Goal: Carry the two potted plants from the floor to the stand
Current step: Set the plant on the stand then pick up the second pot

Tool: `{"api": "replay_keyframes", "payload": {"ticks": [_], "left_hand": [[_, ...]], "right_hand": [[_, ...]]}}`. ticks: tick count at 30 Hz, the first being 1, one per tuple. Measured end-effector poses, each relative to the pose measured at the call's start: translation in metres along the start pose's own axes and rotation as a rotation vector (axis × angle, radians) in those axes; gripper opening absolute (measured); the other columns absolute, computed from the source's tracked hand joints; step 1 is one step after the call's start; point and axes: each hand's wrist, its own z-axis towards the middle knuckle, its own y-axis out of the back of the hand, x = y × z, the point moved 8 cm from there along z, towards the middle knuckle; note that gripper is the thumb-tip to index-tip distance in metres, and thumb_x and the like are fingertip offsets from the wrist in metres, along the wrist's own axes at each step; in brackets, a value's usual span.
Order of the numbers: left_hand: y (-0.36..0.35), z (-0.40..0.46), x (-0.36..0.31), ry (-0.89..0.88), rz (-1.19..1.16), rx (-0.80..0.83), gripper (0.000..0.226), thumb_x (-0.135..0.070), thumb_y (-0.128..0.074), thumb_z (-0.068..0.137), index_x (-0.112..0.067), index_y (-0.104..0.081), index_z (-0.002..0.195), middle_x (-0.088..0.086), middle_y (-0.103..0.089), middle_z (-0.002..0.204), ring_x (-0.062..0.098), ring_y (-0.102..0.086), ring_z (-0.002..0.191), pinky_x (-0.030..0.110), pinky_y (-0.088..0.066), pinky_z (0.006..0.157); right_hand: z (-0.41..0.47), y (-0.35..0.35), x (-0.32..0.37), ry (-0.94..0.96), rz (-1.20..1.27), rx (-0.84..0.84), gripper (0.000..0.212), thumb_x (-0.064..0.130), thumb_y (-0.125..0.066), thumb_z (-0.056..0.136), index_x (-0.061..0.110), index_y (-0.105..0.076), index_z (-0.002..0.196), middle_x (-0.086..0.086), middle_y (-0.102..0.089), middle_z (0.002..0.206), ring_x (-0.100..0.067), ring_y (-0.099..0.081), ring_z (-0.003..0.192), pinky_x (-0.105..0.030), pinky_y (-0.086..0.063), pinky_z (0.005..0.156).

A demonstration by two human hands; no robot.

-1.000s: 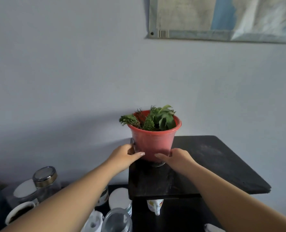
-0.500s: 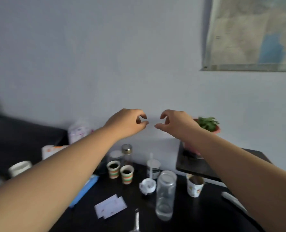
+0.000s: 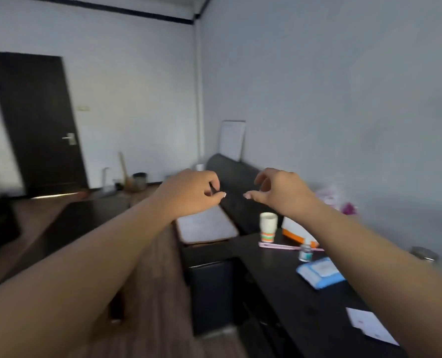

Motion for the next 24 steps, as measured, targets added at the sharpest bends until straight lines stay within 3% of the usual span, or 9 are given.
{"api": "replay_keyframes", "payload": {"ticks": [9, 13, 17, 21, 24], "left_hand": [[0.13, -0.159, 0.252, 0.434, 0.183, -0.079, 0.02, -0.043, -0.056, 0.082, -0.027, -0.059, 0.092, -0.007, -0.062, 0.084, 0.018, -0.062, 0.086, 0.028, -0.047, 0.073], [0.18, -0.217, 0.334, 0.555, 0.229, -0.116, 0.021, -0.041, -0.056, 0.083, -0.024, -0.063, 0.093, -0.006, -0.064, 0.084, 0.017, -0.062, 0.086, 0.035, -0.052, 0.081], [0.212, -0.261, 0.398, 0.655, 0.261, -0.116, 0.021, -0.044, -0.056, 0.082, -0.025, -0.06, 0.091, -0.007, -0.062, 0.087, 0.014, -0.061, 0.085, 0.036, -0.052, 0.08], [0.232, -0.286, 0.458, 0.724, 0.269, -0.12, 0.023, -0.042, -0.059, 0.082, -0.023, -0.061, 0.095, -0.004, -0.065, 0.094, 0.013, -0.061, 0.087, 0.028, -0.049, 0.075], [0.244, -0.293, 0.513, 0.764, 0.262, -0.132, 0.022, -0.041, -0.059, 0.082, -0.024, -0.06, 0.096, -0.005, -0.063, 0.089, 0.013, -0.06, 0.085, 0.024, -0.044, 0.071]], "right_hand": [[0.034, -0.167, 0.281, 0.373, 0.17, 0.254, 0.037, 0.041, -0.064, 0.081, 0.015, -0.057, 0.106, -0.005, -0.062, 0.106, -0.024, -0.057, 0.101, -0.034, -0.045, 0.087], [0.039, -0.23, 0.388, 0.47, 0.25, 0.315, 0.042, 0.04, -0.064, 0.082, 0.012, -0.057, 0.114, -0.007, -0.065, 0.113, -0.022, -0.058, 0.103, -0.031, -0.044, 0.084], [0.04, -0.279, 0.472, 0.548, 0.308, 0.398, 0.044, 0.037, -0.062, 0.084, 0.011, -0.056, 0.119, -0.008, -0.064, 0.116, -0.023, -0.059, 0.105, -0.032, -0.047, 0.089], [0.054, -0.32, 0.54, 0.628, 0.314, 0.428, 0.044, 0.036, -0.062, 0.084, 0.01, -0.055, 0.119, -0.009, -0.065, 0.111, -0.025, -0.06, 0.103, -0.038, -0.049, 0.091], [0.075, -0.356, 0.589, 0.678, 0.295, 0.444, 0.044, 0.035, -0.061, 0.085, 0.011, -0.054, 0.122, -0.008, -0.065, 0.114, -0.023, -0.059, 0.105, -0.035, -0.048, 0.09]]}}
